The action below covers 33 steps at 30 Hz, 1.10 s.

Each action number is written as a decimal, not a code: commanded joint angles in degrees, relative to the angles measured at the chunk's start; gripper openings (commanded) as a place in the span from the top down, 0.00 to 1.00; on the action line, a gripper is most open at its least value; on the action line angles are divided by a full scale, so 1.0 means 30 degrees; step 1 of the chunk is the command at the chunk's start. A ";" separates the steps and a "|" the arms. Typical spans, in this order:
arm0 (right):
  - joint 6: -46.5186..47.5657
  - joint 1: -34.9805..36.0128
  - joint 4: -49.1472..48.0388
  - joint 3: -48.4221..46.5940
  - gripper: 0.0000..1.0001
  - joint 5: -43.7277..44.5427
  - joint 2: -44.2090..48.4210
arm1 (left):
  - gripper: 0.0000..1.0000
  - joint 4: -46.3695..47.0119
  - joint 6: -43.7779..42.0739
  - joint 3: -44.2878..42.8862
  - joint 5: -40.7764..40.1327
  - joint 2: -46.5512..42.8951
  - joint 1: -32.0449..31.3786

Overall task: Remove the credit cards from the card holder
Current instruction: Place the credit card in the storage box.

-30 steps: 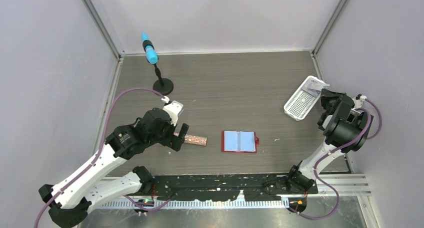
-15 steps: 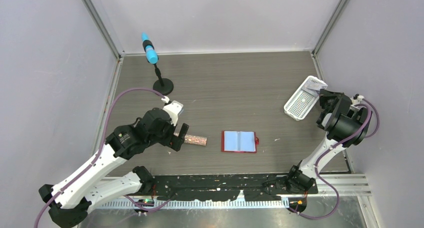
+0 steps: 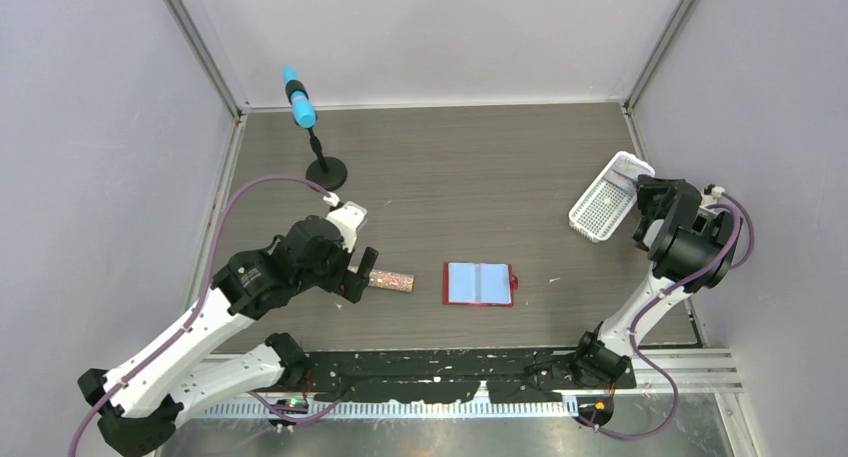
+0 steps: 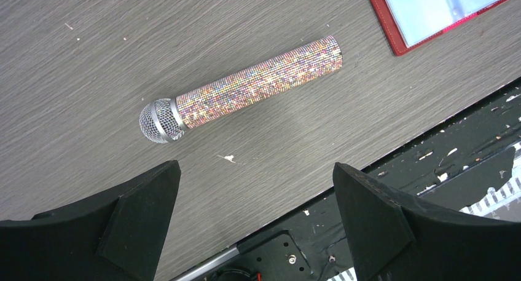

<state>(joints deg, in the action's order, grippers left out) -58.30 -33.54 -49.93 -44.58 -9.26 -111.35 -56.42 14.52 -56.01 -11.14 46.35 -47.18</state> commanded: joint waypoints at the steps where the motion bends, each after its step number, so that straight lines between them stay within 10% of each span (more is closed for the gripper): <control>1: 0.1025 -0.0231 0.2631 -0.0889 0.69 0.0358 0.0972 | 0.00 0.0572 -0.0154 -0.0057 -0.0310 -0.0308 -0.0008; 33: 0.6592 0.2246 1.8911 -0.8828 0.59 0.6588 0.3133 | 0.00 0.0593 -0.0128 0.0066 -0.0267 -0.1094 -0.0007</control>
<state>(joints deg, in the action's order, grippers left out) -41.60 -27.75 3.79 -67.85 6.00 -106.30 -56.40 14.52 -55.92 -11.18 43.83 -47.20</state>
